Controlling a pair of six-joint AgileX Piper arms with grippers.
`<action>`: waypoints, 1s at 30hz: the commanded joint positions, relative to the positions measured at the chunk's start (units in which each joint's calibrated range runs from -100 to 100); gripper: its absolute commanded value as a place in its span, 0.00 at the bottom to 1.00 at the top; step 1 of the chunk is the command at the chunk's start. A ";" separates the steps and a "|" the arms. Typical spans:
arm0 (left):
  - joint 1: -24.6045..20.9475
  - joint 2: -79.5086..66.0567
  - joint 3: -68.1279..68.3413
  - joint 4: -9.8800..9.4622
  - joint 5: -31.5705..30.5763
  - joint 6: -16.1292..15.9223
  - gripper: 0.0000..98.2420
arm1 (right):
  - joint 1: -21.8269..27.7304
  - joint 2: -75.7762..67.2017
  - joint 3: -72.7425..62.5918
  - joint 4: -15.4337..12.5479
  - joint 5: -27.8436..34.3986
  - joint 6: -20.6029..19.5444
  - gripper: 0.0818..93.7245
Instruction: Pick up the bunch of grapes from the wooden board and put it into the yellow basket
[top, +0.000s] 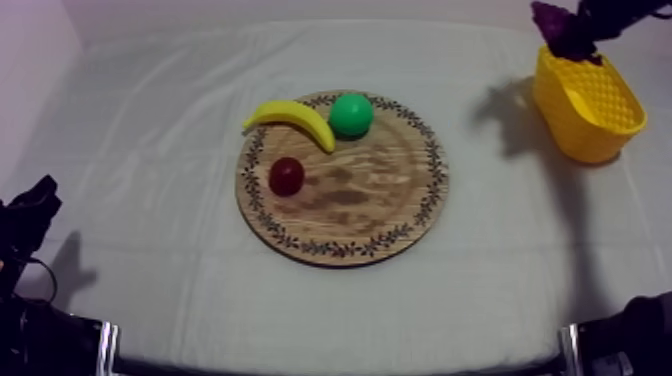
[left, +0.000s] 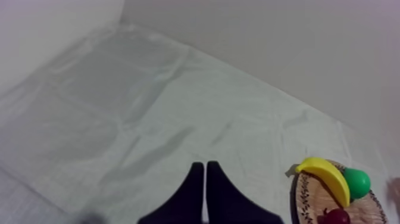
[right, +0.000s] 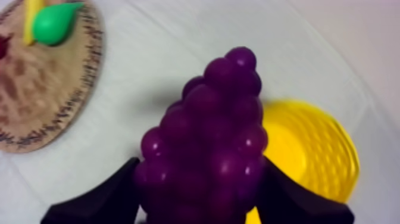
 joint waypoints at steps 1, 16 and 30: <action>-0.03 0.05 0.00 0.01 -0.01 0.00 0.00 | 2.92 0.96 -0.06 0.29 -1.56 -0.35 0.49; -0.03 0.05 0.00 0.01 -0.01 0.00 0.00 | 5.09 10.26 -2.72 5.69 -8.44 -7.55 0.89; -0.03 0.05 0.00 0.01 -0.01 0.00 0.00 | 6.12 -8.17 6.17 2.01 -6.95 -6.45 0.79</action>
